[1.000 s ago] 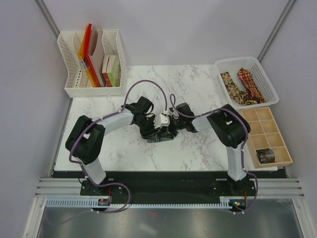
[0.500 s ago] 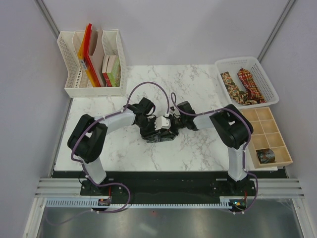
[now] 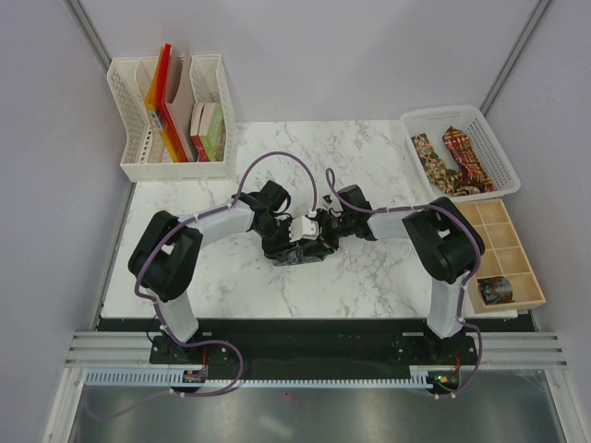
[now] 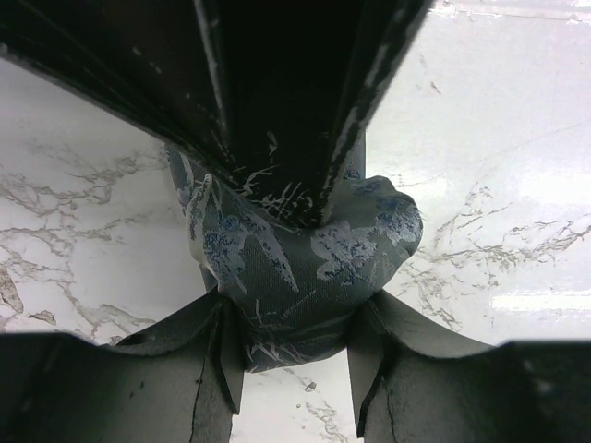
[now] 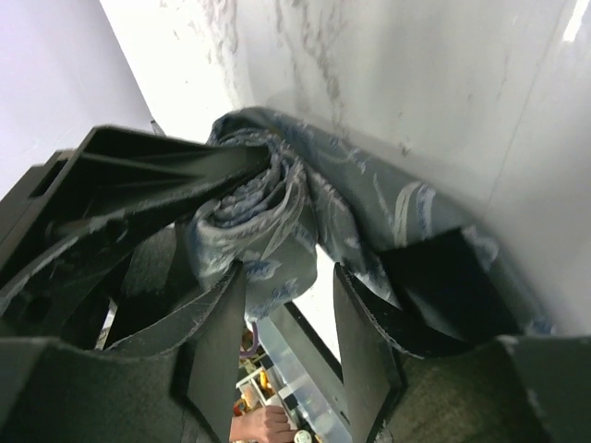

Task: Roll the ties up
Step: Roll the tie at the center of the board.

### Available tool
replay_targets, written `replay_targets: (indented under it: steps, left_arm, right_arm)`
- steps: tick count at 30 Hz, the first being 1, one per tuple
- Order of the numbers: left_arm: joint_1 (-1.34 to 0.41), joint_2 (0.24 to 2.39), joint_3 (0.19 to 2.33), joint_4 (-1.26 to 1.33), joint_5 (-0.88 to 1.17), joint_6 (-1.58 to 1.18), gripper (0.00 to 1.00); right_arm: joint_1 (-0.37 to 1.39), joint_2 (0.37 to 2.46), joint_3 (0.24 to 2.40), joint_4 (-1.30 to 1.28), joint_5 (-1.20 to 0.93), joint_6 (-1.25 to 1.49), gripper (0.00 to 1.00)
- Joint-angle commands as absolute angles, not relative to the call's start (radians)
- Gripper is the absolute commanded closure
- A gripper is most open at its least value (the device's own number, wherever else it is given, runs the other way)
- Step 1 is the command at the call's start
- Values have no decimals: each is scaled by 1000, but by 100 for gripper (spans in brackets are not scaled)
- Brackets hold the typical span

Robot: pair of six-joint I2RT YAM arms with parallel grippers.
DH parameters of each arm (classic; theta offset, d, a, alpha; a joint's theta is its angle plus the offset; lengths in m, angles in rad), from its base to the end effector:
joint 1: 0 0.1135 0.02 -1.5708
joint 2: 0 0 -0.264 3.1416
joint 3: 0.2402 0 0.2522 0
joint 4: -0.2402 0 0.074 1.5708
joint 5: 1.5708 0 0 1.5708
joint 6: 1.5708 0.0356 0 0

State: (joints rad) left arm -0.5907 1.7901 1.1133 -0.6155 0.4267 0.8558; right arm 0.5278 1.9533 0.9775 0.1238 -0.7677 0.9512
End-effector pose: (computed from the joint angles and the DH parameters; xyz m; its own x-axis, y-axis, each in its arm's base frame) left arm 0.2702 -0.1989 0.1622 -0.0693 0.8741 -0.4807 0.9973 0.0498 -0.0533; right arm 0.3082 0.2083 0.1142 -0.9942 0.0985 0.0431 0.0895 0.5358 0.8396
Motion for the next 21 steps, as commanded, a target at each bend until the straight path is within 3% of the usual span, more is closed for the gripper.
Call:
replay_targets:
  steps: [1,13,18,21]
  left_arm:
    - [-600,1893,1058,-660,400,900,79]
    - [-597,1898,1072,-676,417,910,79]
    - [-591,1890,1074,-681,423,913,78]
    - [-589,1887,1074,-686,428,914,78]
  right_arm:
    - [525,1872,957,183,-834,973,50]
    - [543,1884,913,290,-810,1006,47]
    - [554,1950,946,272,-781,974,52]
    - [554,1960,960,247,-769,945,62]
